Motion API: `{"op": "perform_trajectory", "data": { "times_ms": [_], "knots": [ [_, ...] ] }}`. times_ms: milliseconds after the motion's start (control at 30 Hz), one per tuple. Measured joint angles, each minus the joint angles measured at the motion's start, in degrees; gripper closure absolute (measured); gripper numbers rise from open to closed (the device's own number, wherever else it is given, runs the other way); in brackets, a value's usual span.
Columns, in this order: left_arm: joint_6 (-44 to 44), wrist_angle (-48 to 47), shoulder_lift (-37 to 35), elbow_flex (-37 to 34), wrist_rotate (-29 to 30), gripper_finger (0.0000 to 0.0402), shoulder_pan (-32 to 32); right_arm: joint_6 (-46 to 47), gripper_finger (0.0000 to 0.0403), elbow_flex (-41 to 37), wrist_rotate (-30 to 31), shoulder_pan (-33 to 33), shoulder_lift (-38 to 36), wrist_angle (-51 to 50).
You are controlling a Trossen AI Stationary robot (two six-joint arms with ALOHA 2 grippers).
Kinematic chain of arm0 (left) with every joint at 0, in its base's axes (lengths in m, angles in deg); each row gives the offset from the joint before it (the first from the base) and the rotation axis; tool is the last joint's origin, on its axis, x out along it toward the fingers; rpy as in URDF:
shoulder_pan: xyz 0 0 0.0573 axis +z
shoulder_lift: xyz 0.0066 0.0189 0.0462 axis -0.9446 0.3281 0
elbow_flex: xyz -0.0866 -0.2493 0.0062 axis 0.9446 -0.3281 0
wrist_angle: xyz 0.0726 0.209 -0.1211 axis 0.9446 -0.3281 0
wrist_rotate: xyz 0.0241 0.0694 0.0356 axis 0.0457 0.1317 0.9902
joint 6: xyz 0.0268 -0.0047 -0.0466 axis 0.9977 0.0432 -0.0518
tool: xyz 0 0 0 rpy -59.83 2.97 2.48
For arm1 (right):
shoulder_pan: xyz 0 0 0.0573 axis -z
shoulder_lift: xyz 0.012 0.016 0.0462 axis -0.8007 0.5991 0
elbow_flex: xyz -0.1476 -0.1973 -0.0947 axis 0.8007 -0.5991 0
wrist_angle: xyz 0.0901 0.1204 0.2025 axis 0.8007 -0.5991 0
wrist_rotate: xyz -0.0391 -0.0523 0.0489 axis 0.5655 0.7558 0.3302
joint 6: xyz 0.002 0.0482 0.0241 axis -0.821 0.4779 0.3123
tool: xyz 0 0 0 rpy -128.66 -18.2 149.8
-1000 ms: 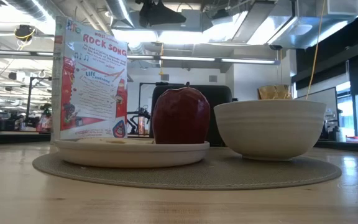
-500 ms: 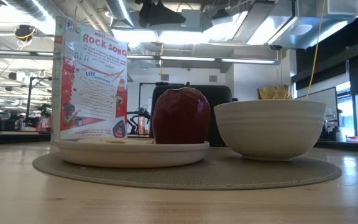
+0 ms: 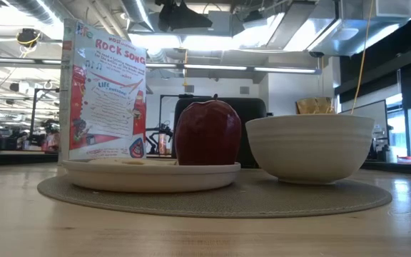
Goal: Arrange a breakfast setting
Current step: Put the yellow spoon on the top of the gray placemat
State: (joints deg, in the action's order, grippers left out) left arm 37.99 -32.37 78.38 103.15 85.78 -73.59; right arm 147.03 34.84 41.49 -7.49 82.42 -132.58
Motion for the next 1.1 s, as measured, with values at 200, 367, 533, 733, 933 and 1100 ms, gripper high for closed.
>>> {"op": "perform_trajectory", "data": {
  "times_ms": [200, 367, 533, 733, 933, 1100],
  "knots": [
    [0.0, 0.0, 0.0, 0.0, 0.0, 0.0003, 0.0, 0.2, 0.0400, 0.7, 0.3, 0.0, 0.0, -0.3],
    [0.0, 0.0, 0.0, 0.0, 0.0, 0.0003, 0.0, 0.7, 0.0401, 3.7, 0.7, 0.0, 0.0, -1.8],
    [1.7, 0.0, 0.0, 0.0, 0.0, 0.0003, 0.0, 0.7, 0.0401, 7.7, 0.1, 1.6, 0.0, -6.3],
    [2.6, 0.1, 0.0, 0.0, -3.8, 0.0005, 0.0, -0.5, 0.0402, 15.2, 5.2, 3.4, 0.0, -8.1],
    [1.2, 0.3, 0.0, 0.0, -8.6, 0.0048, 0.6, -4.3, 0.0402, 24.7, 24.0, 3.4, 0.0, -8.8],
    [0.7, 0.7, 0.0, 0.0, -10.4, 0.0086, 1.3, -5.9, 0.0402, 26.8, 33.3, 4.3, 0.3, -12.9]
  ]
}}
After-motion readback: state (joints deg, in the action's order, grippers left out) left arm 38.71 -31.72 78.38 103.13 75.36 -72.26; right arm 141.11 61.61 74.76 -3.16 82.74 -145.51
